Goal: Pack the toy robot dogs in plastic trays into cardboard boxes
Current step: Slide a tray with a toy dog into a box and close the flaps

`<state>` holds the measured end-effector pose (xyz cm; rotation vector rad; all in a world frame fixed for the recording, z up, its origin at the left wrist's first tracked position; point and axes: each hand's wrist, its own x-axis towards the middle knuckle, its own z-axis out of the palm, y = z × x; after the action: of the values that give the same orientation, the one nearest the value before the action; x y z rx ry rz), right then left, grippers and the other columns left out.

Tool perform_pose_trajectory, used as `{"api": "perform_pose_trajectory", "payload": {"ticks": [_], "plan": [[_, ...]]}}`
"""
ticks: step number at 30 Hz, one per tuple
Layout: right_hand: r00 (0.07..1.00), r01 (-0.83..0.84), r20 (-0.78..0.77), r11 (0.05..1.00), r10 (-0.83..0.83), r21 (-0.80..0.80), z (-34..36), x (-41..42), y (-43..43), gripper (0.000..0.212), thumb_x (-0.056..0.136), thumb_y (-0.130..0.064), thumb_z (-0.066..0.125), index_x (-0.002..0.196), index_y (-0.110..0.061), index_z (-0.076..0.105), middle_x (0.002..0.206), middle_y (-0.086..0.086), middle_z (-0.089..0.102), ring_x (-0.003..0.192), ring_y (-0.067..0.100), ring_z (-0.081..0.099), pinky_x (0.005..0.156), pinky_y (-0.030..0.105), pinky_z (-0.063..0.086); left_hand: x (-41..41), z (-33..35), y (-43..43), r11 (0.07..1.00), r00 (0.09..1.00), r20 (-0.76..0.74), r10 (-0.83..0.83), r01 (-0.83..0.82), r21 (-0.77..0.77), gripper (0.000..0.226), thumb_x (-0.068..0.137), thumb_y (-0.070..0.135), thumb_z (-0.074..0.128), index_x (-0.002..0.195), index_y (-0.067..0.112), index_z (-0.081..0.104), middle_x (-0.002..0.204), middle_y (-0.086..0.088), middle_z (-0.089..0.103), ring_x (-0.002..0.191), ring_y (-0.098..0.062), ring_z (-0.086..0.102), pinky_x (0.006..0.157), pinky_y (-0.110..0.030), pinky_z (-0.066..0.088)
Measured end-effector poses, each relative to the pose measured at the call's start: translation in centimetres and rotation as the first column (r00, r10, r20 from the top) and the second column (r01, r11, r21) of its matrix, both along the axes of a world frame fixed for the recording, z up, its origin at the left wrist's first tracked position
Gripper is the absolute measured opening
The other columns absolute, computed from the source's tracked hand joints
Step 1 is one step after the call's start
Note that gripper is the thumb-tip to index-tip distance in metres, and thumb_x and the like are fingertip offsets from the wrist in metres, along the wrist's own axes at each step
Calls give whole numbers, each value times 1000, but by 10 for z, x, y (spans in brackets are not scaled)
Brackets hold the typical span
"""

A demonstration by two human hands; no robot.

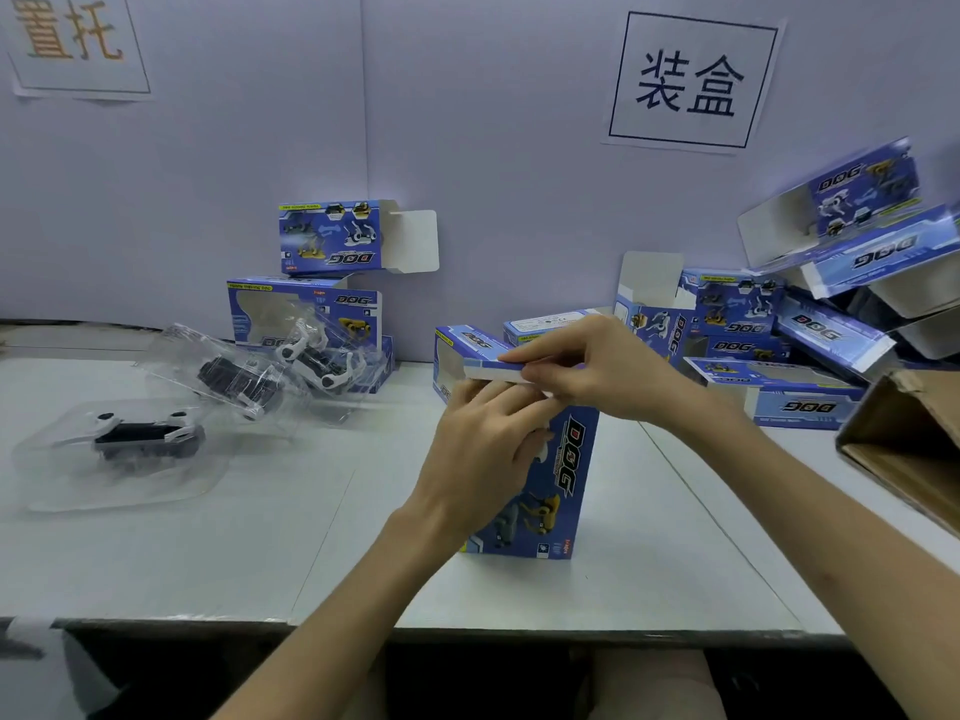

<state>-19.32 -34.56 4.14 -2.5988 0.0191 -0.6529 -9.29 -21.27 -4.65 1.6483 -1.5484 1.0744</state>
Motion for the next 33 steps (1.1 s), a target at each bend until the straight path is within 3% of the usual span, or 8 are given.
{"api": "perform_pose_trajectory", "payload": {"ticks": [2, 4, 7, 14, 20, 24, 30, 33], "plan": [[1000, 18, -6, 999, -18, -31, -3, -2, -1, 25, 95, -24, 67, 118, -30, 72, 103, 2, 76, 99, 16, 67, 74, 39, 59, 0, -13, 4, 991, 1000, -6, 10, -11, -133, 18, 96, 16, 59, 104, 17, 76, 111, 2, 72, 105, -21, 65, 93, -37, 42], [999, 17, -31, 998, -19, -55, -5, -4, 0, 29, 91, -31, 67, 120, -34, 71, 106, 1, 76, 103, 15, 66, 76, 48, 59, -1, -22, 8, 981, 1000, 4, 26, -25, -192, 33, 103, 25, 45, 95, 16, 76, 115, 0, 72, 109, -19, 63, 97, -36, 37], [998, 5, -66, 997, -10, -72, -3, -4, 2, 31, 89, -32, 67, 121, -33, 71, 117, -2, 74, 115, 11, 62, 82, 46, 60, -6, -27, 10, 977, 1000, -18, -18, 13, -214, 54, 107, 40, 32, 92, 12, 76, 116, -6, 72, 112, -21, 60, 95, -33, 38], [996, -1, -94, 990, -12, -142, -2, -2, 4, 27, 93, -21, 69, 120, -27, 72, 123, -4, 71, 121, 8, 59, 91, 41, 58, -17, -26, 9, 962, 993, -90, -74, 48, -270, 59, 107, 40, 33, 81, 8, 75, 112, -9, 72, 111, -22, 59, 91, -30, 42], [979, 24, -192, 979, -63, -201, -2, -4, 10, 35, 100, -9, 50, 122, -26, 71, 131, -10, 62, 124, 8, 48, 100, 27, 44, -12, -38, 11, 961, 973, -155, -172, 131, -245, 24, 93, 20, 57, 88, 5, 75, 122, -11, 68, 122, -22, 56, 99, -31, 49], [985, 33, -165, 997, -45, -72, -9, -8, 6, 37, 100, -3, 47, 118, -24, 73, 108, -10, 53, 102, 5, 48, 84, 21, 42, -13, -34, 9, 968, 989, -147, -28, -11, -252, 21, 89, 17, 59, 102, 10, 74, 122, -4, 67, 116, -20, 56, 96, -29, 39], [995, -81, -15, 913, 95, 400, -25, -30, -19, 35, 100, -1, 53, 125, -22, 64, 116, -11, 73, 117, 0, 62, 88, 12, 50, -13, -21, 7, 982, 984, -171, 56, -86, -169, 34, 91, 26, 52, 120, 17, 69, 114, 0, 64, 107, -19, 55, 90, -28, 35], [993, -83, 108, 908, 42, 411, -37, -28, -19, 18, 96, -1, 59, 111, -12, 61, 112, -5, 75, 111, 6, 67, 88, 17, 53, -17, -19, 5, 984, 977, -193, 89, -116, -132, 38, 88, 27, 51, 121, 20, 69, 114, -1, 60, 108, -19, 51, 90, -32, 34]]}}
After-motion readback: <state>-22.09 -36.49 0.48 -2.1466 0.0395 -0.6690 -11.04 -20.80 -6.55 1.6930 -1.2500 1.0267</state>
